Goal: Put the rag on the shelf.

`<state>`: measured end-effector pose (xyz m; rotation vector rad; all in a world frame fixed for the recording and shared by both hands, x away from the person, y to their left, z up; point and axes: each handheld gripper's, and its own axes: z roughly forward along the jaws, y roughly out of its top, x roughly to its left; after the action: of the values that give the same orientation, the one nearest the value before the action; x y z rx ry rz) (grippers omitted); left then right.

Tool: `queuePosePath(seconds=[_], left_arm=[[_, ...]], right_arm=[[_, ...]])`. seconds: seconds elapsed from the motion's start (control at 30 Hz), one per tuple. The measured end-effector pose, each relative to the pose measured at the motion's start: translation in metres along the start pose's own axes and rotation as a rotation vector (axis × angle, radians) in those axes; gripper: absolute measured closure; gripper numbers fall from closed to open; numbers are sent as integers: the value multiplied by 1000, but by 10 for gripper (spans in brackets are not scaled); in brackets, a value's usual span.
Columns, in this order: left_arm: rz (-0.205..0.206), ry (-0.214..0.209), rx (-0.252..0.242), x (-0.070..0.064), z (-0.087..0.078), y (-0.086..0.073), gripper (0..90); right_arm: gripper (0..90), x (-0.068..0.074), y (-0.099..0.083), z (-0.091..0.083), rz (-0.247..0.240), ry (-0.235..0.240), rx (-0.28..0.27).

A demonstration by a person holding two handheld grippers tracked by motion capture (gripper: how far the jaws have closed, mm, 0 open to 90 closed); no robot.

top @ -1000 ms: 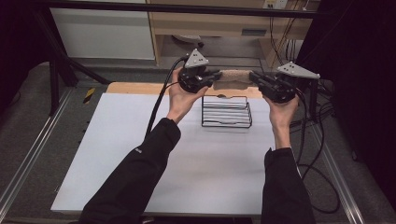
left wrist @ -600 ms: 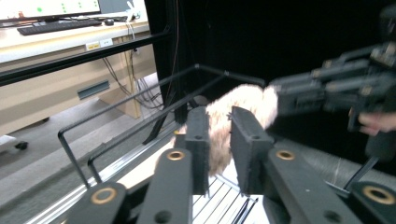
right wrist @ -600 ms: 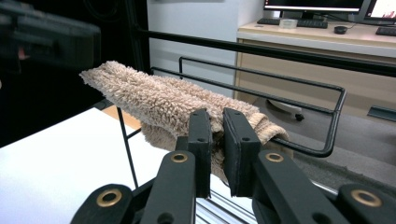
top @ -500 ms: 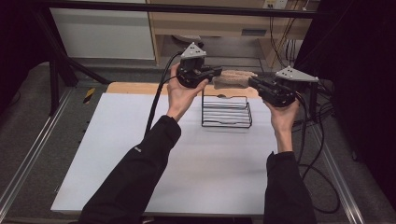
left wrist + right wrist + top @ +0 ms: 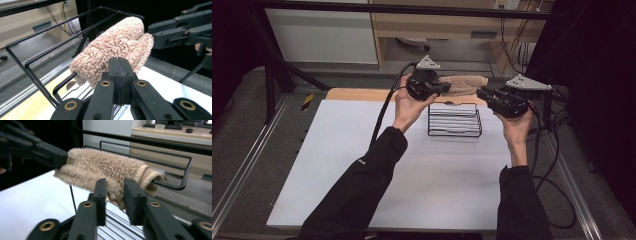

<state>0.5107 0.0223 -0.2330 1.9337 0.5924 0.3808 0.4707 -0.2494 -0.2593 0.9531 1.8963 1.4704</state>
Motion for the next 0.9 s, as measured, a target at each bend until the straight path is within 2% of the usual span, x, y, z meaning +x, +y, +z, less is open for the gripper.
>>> queuePosePath(seconds=[0.1, 0.17, 0.23, 0.33, 0.43, 0.53, 0.67, 0.9], left_arm=[[15, 7, 17, -1, 2, -2, 898], [14, 8, 16, -1, 4, -5, 898], [11, 9, 18, -1, 5, -8, 898], [18, 19, 17, -1, 7, -14, 898], [17, 26, 21, 1, 10, -18, 898], [11, 35, 25, 2, 14, -22, 897], [-7, 37, 17, 5, 17, -23, 883], [-13, 29, 12, 3, 11, -21, 831]], right_arm=[[670, 1, 5, -3, 11, 5, -22], [683, 4, 9, -2, 8, 13, -27], [733, 8, 11, 1, 6, 17, -13], [829, 9, 7, 7, 31, 11, 28], [868, 6, -1, 11, 52, -11, 61], [867, 1, -8, 15, 78, -23, 73], [854, -2, -13, 17, 87, -35, 69], [784, 3, -10, 8, 70, -17, 40]])
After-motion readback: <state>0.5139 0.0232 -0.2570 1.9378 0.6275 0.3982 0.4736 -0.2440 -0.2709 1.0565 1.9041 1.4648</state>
